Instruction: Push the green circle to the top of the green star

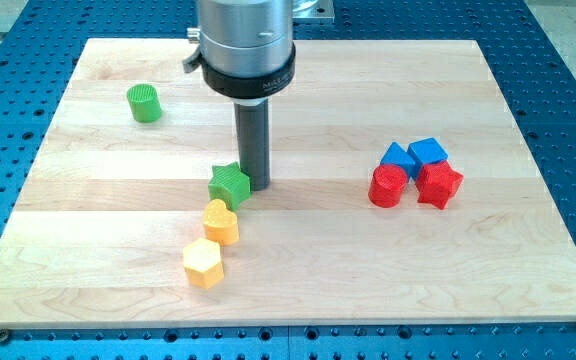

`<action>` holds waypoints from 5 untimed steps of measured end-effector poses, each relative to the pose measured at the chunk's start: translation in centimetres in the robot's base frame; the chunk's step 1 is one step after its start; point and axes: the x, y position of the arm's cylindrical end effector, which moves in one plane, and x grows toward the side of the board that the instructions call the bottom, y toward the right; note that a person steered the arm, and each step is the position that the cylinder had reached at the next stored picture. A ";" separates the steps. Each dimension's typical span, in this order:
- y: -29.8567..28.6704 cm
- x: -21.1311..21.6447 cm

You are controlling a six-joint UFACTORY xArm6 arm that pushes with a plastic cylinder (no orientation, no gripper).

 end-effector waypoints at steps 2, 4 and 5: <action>-0.1 -1.3; -11.8 -1.9; -18.7 -4.8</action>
